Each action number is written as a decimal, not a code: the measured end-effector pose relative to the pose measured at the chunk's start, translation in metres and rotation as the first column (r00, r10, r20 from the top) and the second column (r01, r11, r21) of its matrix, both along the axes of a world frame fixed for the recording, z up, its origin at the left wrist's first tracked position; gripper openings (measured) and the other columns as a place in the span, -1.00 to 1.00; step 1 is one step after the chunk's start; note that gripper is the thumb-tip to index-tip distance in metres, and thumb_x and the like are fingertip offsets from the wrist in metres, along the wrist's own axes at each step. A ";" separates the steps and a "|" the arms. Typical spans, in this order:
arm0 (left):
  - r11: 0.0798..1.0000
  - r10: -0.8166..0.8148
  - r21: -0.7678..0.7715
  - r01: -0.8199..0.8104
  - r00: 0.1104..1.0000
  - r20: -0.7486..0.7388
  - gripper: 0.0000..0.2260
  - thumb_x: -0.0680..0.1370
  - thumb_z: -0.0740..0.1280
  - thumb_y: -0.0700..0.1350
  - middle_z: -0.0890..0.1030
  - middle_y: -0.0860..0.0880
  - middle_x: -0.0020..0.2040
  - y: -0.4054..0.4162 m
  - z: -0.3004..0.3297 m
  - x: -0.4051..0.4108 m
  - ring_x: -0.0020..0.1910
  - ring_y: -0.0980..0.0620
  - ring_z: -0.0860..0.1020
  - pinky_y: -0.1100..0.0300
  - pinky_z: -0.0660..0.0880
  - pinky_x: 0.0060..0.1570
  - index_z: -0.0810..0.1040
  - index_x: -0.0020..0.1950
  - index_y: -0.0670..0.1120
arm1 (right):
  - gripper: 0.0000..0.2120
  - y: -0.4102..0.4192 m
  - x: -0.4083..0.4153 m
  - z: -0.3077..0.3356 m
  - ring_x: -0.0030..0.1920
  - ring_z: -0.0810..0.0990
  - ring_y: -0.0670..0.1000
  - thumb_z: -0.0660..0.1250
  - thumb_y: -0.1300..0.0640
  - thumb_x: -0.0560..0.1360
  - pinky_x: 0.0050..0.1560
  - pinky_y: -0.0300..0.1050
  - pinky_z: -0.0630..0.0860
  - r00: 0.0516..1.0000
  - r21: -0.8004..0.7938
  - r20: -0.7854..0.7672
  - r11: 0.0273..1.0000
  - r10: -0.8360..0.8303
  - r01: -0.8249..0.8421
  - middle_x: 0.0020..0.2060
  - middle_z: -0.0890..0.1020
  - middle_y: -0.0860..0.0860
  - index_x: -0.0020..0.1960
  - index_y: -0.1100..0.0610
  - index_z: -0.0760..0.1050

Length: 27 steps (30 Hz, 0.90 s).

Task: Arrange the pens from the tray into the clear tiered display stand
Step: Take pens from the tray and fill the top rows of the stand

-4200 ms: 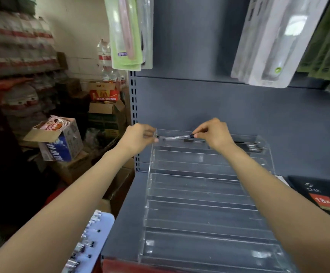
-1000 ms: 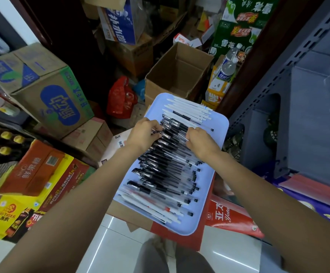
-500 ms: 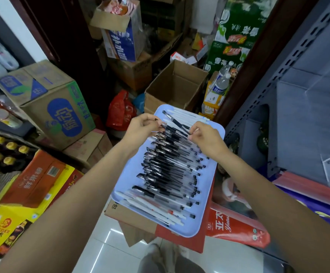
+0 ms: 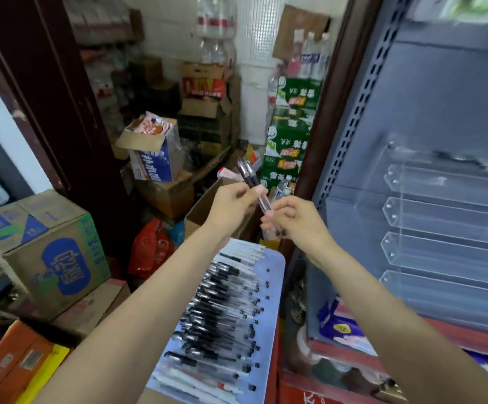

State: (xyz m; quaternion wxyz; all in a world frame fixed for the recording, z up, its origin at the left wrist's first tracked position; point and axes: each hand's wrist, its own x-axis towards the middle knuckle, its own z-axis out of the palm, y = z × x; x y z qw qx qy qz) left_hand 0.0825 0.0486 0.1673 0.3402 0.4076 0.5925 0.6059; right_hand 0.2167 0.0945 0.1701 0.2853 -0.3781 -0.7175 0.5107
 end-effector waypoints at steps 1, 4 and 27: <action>1.000 -0.013 0.001 0.013 0.999 -0.050 -0.79 0.58 0.26 -0.16 0.52 -0.21 -0.14 0.005 0.010 0.008 -0.12 -0.06 0.48 0.08 0.51 -0.07 0.54 -0.08 -0.31 | -0.94 0.005 0.011 0.007 -0.20 0.61 -0.09 0.34 0.13 0.52 -0.11 -0.22 0.58 0.998 0.078 0.061 0.997 -0.013 0.008 -0.23 0.63 -0.01 -0.09 0.08 0.46; 0.995 -0.102 -0.021 0.100 0.969 -0.224 -0.84 0.60 0.21 -0.19 0.62 -0.20 -0.12 0.022 0.035 0.038 -0.12 -0.10 0.61 0.03 0.57 -0.02 0.50 -0.08 -0.25 | -0.85 0.025 0.051 0.032 -0.15 0.56 -0.10 0.34 0.02 0.50 -0.15 -0.19 0.48 0.993 0.232 0.057 0.969 -0.102 0.086 -0.19 0.56 -0.08 0.02 0.03 0.45; 0.990 0.058 0.008 -0.143 0.352 -0.934 -0.60 0.64 0.08 -0.16 0.25 -0.04 -0.02 0.181 0.108 0.247 0.09 -0.15 0.38 0.01 0.35 0.02 0.22 0.49 -0.11 | -0.80 0.220 0.313 0.100 -0.20 0.67 0.02 0.36 0.35 0.45 0.01 -0.16 0.58 0.898 0.231 -0.312 0.892 -0.311 0.389 -0.30 0.65 -0.01 -0.24 0.08 0.58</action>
